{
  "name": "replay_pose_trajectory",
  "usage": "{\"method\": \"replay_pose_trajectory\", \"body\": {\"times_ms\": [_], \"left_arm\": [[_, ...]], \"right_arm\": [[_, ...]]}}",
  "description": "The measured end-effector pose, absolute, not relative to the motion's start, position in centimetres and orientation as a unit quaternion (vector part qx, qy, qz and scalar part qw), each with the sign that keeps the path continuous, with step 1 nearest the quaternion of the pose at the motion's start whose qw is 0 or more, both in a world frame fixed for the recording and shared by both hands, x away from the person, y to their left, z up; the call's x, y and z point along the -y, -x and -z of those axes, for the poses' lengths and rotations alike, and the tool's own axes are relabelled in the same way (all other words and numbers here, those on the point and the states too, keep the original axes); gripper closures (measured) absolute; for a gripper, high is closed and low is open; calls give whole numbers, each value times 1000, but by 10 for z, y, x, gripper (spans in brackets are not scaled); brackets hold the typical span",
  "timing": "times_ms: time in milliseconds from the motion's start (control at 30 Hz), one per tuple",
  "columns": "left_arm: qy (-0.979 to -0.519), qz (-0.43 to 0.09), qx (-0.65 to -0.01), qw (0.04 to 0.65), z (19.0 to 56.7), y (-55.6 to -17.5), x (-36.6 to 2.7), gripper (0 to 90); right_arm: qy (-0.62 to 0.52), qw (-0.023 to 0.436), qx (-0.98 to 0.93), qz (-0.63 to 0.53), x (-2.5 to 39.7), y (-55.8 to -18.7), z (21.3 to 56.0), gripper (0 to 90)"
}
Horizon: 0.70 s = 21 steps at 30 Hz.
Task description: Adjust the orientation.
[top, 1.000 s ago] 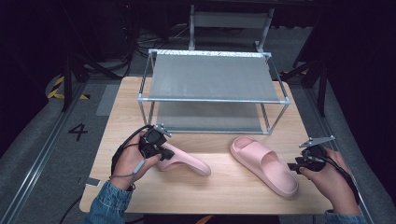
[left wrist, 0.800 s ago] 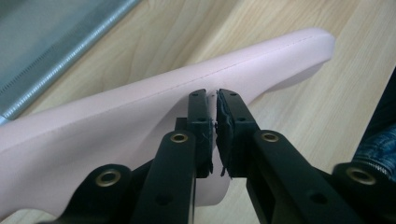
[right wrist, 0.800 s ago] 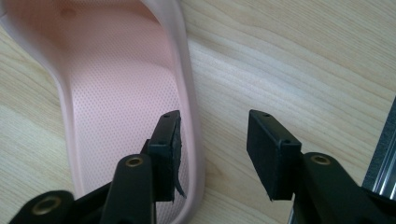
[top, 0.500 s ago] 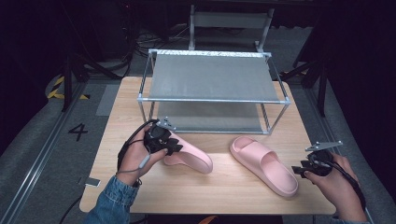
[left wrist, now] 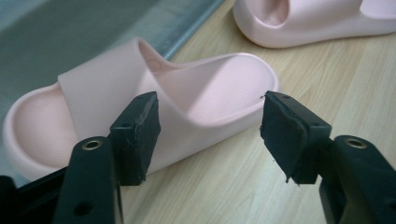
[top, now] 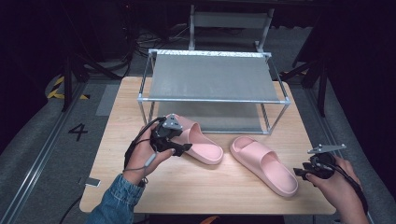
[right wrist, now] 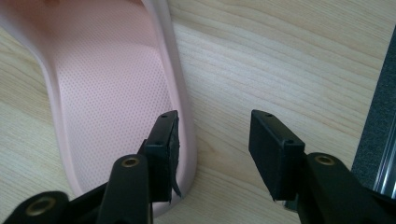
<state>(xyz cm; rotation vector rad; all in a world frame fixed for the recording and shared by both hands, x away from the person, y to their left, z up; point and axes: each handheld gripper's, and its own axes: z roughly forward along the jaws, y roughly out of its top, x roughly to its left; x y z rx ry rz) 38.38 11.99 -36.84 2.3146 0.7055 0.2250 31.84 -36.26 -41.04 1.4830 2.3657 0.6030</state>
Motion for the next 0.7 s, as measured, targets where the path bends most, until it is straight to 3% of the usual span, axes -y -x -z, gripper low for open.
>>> {"method": "replay_pose_trajectory", "body": {"times_ms": [500,633,700], "left_arm": [[-894,-61,-284,341,404,-386,-86,520],[-885,-56,-288,362,410,-387,-82,573],[-880,-45,-290,373,414,-388,-79,643]], "right_arm": [[-512,134,-825,-198,362,-317,415,557],[-512,134,-825,-195,362,-317,415,558],[-510,133,-828,-192,361,-316,416,567]]}}
